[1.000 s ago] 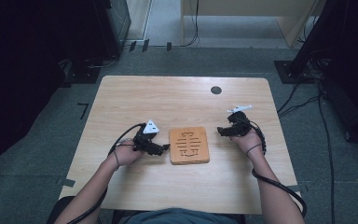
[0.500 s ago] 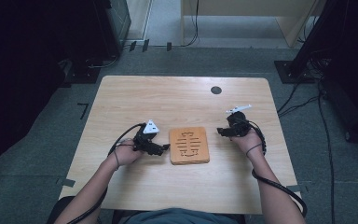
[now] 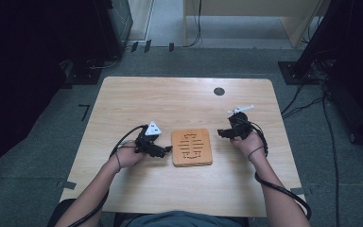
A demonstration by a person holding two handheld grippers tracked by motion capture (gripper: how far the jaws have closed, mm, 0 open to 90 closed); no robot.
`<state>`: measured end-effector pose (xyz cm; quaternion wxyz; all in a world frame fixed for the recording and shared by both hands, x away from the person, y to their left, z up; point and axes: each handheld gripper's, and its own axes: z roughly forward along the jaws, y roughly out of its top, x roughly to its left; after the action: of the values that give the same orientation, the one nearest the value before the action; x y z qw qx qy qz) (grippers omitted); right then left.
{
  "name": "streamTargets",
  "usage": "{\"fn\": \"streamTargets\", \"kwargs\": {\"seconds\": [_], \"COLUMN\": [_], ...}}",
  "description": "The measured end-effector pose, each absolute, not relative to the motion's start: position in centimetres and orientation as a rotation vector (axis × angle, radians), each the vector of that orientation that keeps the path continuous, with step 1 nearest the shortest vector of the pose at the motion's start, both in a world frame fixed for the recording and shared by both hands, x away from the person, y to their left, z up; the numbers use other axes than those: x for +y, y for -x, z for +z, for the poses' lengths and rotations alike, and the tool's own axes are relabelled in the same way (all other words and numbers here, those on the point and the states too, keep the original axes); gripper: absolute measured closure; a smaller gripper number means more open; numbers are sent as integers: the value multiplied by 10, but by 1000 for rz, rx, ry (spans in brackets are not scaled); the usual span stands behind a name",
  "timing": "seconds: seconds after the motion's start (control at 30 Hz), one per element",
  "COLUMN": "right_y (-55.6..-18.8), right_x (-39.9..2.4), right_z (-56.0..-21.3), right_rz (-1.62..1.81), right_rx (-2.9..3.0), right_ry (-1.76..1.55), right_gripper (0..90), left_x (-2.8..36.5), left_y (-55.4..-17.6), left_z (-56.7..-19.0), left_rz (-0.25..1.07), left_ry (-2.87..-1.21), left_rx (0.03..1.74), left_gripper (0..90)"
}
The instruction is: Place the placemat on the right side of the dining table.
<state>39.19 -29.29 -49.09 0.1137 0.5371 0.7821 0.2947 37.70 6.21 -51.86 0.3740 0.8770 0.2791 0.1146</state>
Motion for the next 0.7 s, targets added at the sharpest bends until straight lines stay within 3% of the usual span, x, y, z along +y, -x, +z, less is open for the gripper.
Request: {"fn": "streamTargets", "kwargs": {"seconds": [0.4, 0.7], "right_y": [-386, -383], "right_x": [-291, -282], "right_z": [-490, -491], "right_rz": [890, 916], "right_rx": [2320, 2380], "right_ry": [-1519, -1460], "right_gripper": [425, 427], "left_x": [62, 62], "left_y": [-377, -377], "left_z": [-519, -519], "left_rz": [293, 293], "left_ry": [-2246, -2246], "left_rx": [714, 714], "left_gripper": [102, 102]}}
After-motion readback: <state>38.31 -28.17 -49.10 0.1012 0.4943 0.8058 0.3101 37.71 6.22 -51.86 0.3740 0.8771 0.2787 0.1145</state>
